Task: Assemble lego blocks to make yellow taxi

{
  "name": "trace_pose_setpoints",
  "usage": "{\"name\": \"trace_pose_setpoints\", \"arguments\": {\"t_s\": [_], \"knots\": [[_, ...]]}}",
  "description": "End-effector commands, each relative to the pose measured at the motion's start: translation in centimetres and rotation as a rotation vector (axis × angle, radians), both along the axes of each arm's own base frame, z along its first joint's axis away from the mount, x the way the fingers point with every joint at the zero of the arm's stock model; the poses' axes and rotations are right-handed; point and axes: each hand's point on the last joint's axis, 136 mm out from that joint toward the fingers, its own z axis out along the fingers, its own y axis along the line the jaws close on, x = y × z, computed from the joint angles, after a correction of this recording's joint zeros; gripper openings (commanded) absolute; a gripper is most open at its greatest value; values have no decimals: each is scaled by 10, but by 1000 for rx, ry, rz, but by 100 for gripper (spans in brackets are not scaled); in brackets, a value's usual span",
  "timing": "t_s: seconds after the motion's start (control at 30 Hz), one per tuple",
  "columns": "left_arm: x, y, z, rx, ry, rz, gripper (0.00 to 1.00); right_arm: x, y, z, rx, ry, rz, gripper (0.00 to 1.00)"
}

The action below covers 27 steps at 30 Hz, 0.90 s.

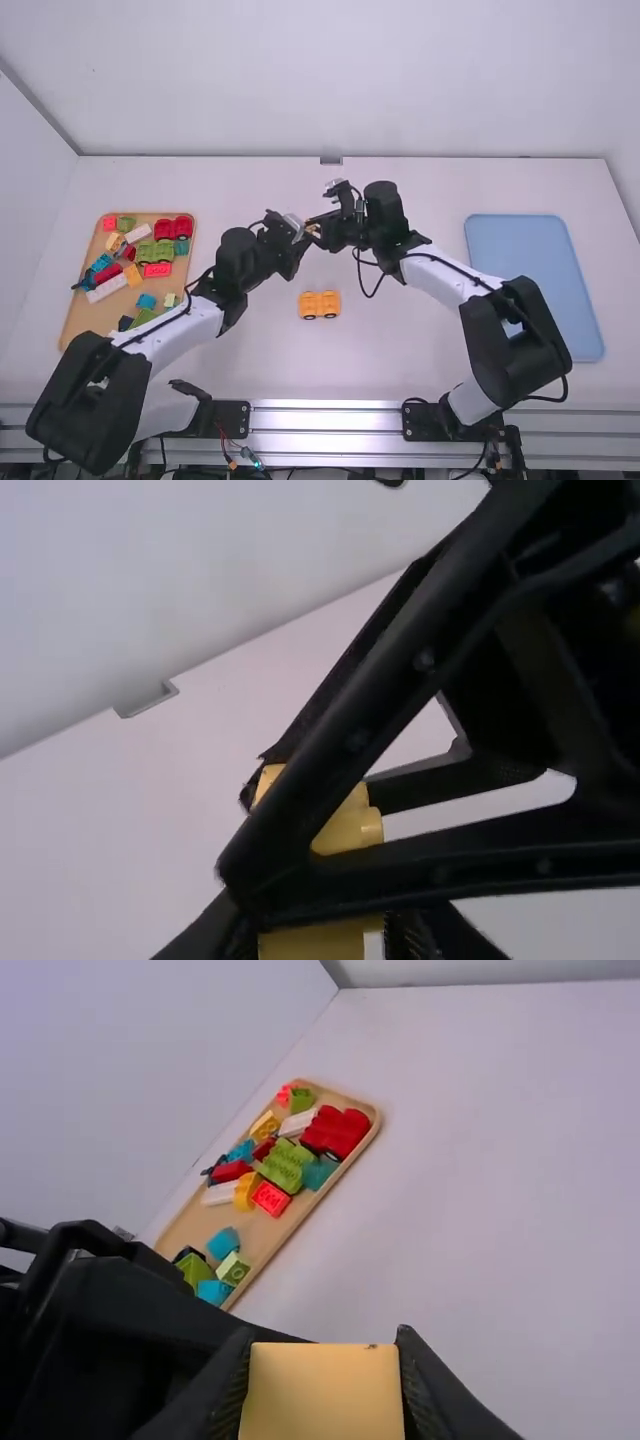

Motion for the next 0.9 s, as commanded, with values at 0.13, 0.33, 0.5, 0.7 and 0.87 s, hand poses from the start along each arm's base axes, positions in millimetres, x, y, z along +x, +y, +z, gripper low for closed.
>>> {"name": "trace_pose_setpoints", "arguments": {"t_s": [0.13,0.33,0.5,0.7,0.87], "knots": [[-6,-9,2,-5,-13,-56,95,-2,9,10,19,-32,29,18],[-10,-7,-2,-105,108,-52,99,20,-14,16,-23,-134,-16,17],[-18,-4,15,-193,193,-212,99,12,-21,28,-111,-215,121,17],[-31,-3,32,-231,223,-400,99,-15,-18,52,-125,-310,333,17],[-49,-9,42,-291,209,-587,99,-36,-20,71,-106,-391,466,17]]}}
